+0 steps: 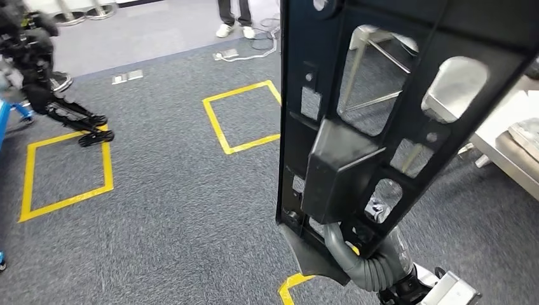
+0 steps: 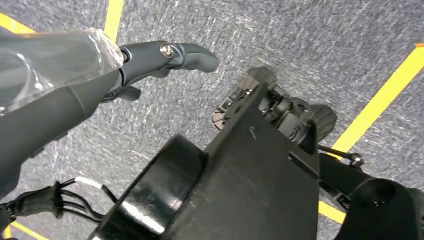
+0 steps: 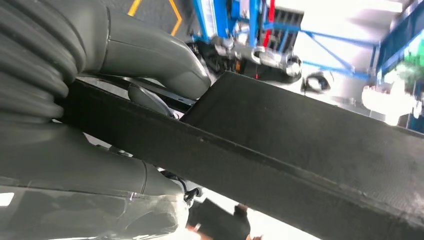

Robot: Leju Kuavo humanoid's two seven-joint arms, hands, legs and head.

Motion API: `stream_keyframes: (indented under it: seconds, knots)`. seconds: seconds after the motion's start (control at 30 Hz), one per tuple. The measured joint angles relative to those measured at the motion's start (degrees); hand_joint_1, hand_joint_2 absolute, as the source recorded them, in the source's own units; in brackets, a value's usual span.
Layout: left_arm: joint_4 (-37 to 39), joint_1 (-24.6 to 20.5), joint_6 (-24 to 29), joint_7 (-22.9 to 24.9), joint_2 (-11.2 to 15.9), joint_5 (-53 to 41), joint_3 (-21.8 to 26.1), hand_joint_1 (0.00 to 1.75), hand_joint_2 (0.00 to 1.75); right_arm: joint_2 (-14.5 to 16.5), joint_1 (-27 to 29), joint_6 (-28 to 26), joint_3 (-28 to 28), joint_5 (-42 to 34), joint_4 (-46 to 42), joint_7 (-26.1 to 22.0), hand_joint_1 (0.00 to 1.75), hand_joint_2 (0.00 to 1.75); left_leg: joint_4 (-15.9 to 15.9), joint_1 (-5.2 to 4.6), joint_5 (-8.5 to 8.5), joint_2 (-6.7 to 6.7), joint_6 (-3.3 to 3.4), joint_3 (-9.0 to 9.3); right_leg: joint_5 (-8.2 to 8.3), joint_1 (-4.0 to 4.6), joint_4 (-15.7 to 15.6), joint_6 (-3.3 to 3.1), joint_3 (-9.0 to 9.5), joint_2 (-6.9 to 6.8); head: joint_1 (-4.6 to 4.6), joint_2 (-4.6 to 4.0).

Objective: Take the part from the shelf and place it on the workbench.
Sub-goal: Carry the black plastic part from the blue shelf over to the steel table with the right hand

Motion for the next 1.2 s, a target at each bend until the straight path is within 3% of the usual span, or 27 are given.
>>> stream_keyframes:
  seconds: [0.07, 0.13, 0.2, 0.23, 0.27, 0.3, 0.33, 0.37, 0.43, 0.5, 0.57, 0.6, 0.67, 0.73, 0.8, 0.83, 0.87, 0.9, 0.97, 1.0, 1.07, 1.13, 1.2]
  knots:
    - [0.0, -0.03, -0.12, 0.21, -0.08, 0.07, -0.19, 0.0, 1.75, -0.12, 0.27, -0.56, 0.01, -0.35, -0.05, -0.29, 1.75, 1.75, 0.15, 0.14, -0.45, 0.84, -0.51, 0.18, 0.05, 0.07, -0.02, -0.82, -0.28, 1.4, -0.07, 0.0]
    - [0.0, -0.13, -0.38, 0.76, -0.2, 0.25, -0.3, 0.0, 1.75, -0.31, 0.39, -0.9, -0.01, -0.62, -0.07, -0.71, 1.75, 1.75, 2.85, 0.48, -2.39, -0.8, -0.96, -0.8, 0.14, 0.04, -0.1, -1.48, -0.3, 2.61, -0.09, 0.0]
    - [0.0, -0.37, -0.57, 1.48, -0.29, 0.6, -0.29, 0.0, 1.75, -0.44, 0.41, -1.05, -0.03, -0.89, -0.09, -1.13, 1.75, 1.75, 10.67, 0.62, -6.22, -3.83, -1.07, -4.43, 0.16, 0.06, -0.12, -1.9, -0.29, 3.77, -0.14, 0.0]
    - [0.0, -0.56, -0.63, 1.83, -0.3, 0.79, -0.26, 0.0, 1.75, -0.46, 0.41, -1.06, -0.03, -1.01, -0.09, -1.27, 1.75, 1.75, 15.1, 0.59, -7.84, -4.7, -1.03, -6.62, 0.15, 0.12, -0.11, -2.03, -0.28, 4.43, -0.16, 0.0]
    - [0.0, -0.77, -0.67, 2.09, -0.3, 0.93, -0.24, 0.0, 1.75, -0.48, 0.41, -1.07, -0.04, -1.08, -0.08, -1.37, 1.75, 1.75, 18.19, 0.51, -8.57, -5.14, -0.93, -8.23, 0.14, 0.2, -0.11, -2.09, -0.21, 5.17, -0.17, 0.0]
    - [0.0, -0.91, -0.71, 2.36, -0.31, 1.04, -0.23, 0.0, 1.75, -0.49, 0.4, -1.07, -0.04, -1.11, -0.08, -1.43, 1.75, 1.75, 19.01, 0.45, -8.17, -5.33, -0.77, -8.79, 0.14, 0.27, -0.11, -2.13, -0.09, 5.97, -0.18, 0.0]
    - [0.0, -0.95, -0.72, 2.6, -0.33, 1.14, -0.24, 0.0, 1.75, -0.51, 0.39, -1.07, -0.06, -1.12, -0.08, -1.46, 1.75, 1.75, 17.46, 0.41, -6.66, -5.48, -0.51, -8.3, 0.13, 0.33, -0.1, -2.13, 0.06, 6.85, -0.19, 0.0]
    - [0.0, -0.89, -0.7, 2.83, -0.35, 1.19, -0.25, 0.0, 1.75, -0.55, 0.36, -1.07, -0.08, -1.12, -0.08, -1.47, 1.75, 1.75, 13.88, 0.38, -4.35, -5.85, -0.2, -6.91, 0.12, 0.35, -0.1, -2.11, 0.24, 7.73, -0.19, 0.0]
    - [0.0, -0.66, -0.62, 3.22, -0.37, 1.27, -0.27, 0.0, 1.75, -0.63, 0.26, -1.05, -0.14, -1.12, -0.09, -1.49, 1.75, 1.75, 5.69, 0.38, -0.19, -8.02, 0.35, -3.83, 0.12, 0.37, -0.05, -1.99, 0.32, 9.3, -0.19, 0.0]
    - [0.0, -0.53, -0.51, 3.32, -0.37, 1.38, -0.27, 0.0, 1.75, -0.74, 0.09, -0.99, -0.2, -1.11, -0.1, -1.47, 1.75, 1.75, 1.89, 0.35, 1.08, -9.85, 0.55, -2.68, 0.33, 0.18, -0.03, -1.54, -0.1, 10.44, -0.18, 0.0]
    - [0.0, -0.54, -0.36, 3.1, -0.42, 1.51, -0.27, 0.0, 1.75, -0.85, -0.09, -0.79, -0.34, -1.1, -0.14, -1.45, 1.75, 1.75, 1.38, 0.25, 1.23, -9.49, 0.92, -2.67, 0.73, -0.04, -0.38, -0.68, -0.48, 11.42, -0.19, 0.0]
    - [0.0, -0.57, -0.25, 2.86, -0.5, 1.56, -0.27, 0.0, 1.75, -0.91, -0.15, -0.64, -0.43, -1.1, -0.19, -1.45, 1.75, 1.75, 1.02, 0.26, 1.5, -9.01, 1.3, -2.53, 0.67, -0.07, -0.35, -0.32, -0.58, 11.12, -0.18, 0.0]
    - [0.0, -0.53, 0.04, 2.43, -0.62, 1.63, -0.27, 0.0, 1.75, -1.05, -0.46, -0.41, -0.55, -1.08, -0.27, -1.44, 1.75, 1.75, 0.22, 0.41, 2.08, -7.82, 1.97, -2.06, -1.25, 0.14, 2.76, 0.15, -2.02, 8.29, -0.01, 0.0]
    - [0.0, -0.38, 0.29, 2.22, -0.61, 1.68, -0.26, 0.0, 1.75, -1.16, -0.76, -0.37, -0.58, -1.07, -0.28, -1.4, 1.75, 1.75, 0.02, 0.26, 2.21, -6.43, 2.22, -1.89, -4.88, 0.07, 10.35, 0.44, -5.61, 5.16, 0.15, 0.0]
    - [0.0, -0.27, 0.45, 2.02, -0.6, 1.72, -0.26, 0.0, 1.75, -1.18, -0.82, -0.35, -0.58, -1.09, -0.27, -1.37, 1.75, 1.75, 0.05, 0.02, 2.14, -4.92, 2.31, -1.91, -6.49, -0.06, 15.92, 0.69, -8.44, 4.55, 0.14, 0.0]
    - [0.0, -0.25, 0.52, 1.78, -0.6, 1.73, -0.26, 0.0, 1.75, -1.18, -0.83, -0.29, -0.58, -1.1, -0.27, -1.36, 1.75, 1.75, 0.06, -0.06, 2.08, -4.17, 2.32, -1.9, -5.79, -0.05, 15.63, 0.69, -8.29, 4.44, 0.13, 0.0]
    - [0.0, -0.23, 0.57, 1.44, -0.6, 1.73, -0.27, 0.0, 1.75, -1.18, -0.87, -0.2, -0.58, -1.1, -0.27, -1.35, 1.75, 1.75, 0.06, -0.12, 2.0, -3.48, 2.3, -1.82, -4.15, 0.01, 12.84, 0.59, -6.81, 4.13, 0.13, 0.0]
    - [0.0, -0.21, 0.61, 1.05, -0.61, 1.74, -0.27, 0.0, 1.75, -1.18, -0.94, -0.1, -0.58, -1.11, -0.27, -1.35, 1.75, 1.75, 0.06, -0.17, 1.89, -2.84, 2.24, -1.69, -2.17, 0.14, 8.48, 0.39, -4.37, 3.22, 0.13, 0.0]
    - [0.0, -0.18, 0.66, 0.33, -0.61, 1.79, -0.27, 0.0, 1.75, -1.18, -1.26, 0.15, -0.6, -1.11, -0.27, -1.37, 1.75, 1.75, 0.08, -0.43, 1.57, -1.77, 1.91, -1.45, 0.29, 0.79, 0.8, -0.23, -0.17, 1.02, 0.12, 0.0]
    - [0.0, -0.15, 0.67, 0.08, -0.63, 1.83, -0.27, 0.0, 1.75, -1.19, -1.49, 0.26, -0.6, -1.11, -0.28, -1.38, 1.75, 1.75, 0.1, -0.55, 1.41, -1.29, 1.68, -1.37, 0.63, 1.08, -0.99, -0.53, 0.74, 0.45, 0.1, 0.0]
    - [0.0, -0.13, 0.68, -0.17, -0.71, 1.94, -0.29, 0.0, 1.75, -1.2, -1.8, 0.49, -0.61, -1.11, -0.29, -1.39, 1.75, 1.75, 0.08, -0.67, 1.17, -0.27, 1.2, -1.23, 0.71, 1.27, -1.54, -1.03, 0.7, 1.33, 0.08, 0.0]
    - [0.0, -0.13, 0.68, -0.18, -0.77, 2.09, -0.31, 0.0, 1.75, -1.2, -1.96, 0.74, -0.61, -1.12, -0.29, -1.38, 1.75, 1.75, 1.26, -0.48, 0.22, -1.19, 0.58, -1.59, 1.0, 0.88, -1.82, -1.47, 0.71, 2.41, 0.07, 0.0]
    - [0.0, -0.12, 0.68, -0.09, -0.78, 2.43, -0.3, 0.0, 1.75, -1.19, -2.16, 1.06, -0.61, -1.12, -0.29, -1.39, 1.75, 1.75, 6.77, -0.15, -2.86, -3.86, -0.04, -4.07, 1.3, 0.48, -2.03, -1.91, 0.72, 3.42, -0.02, 0.0]
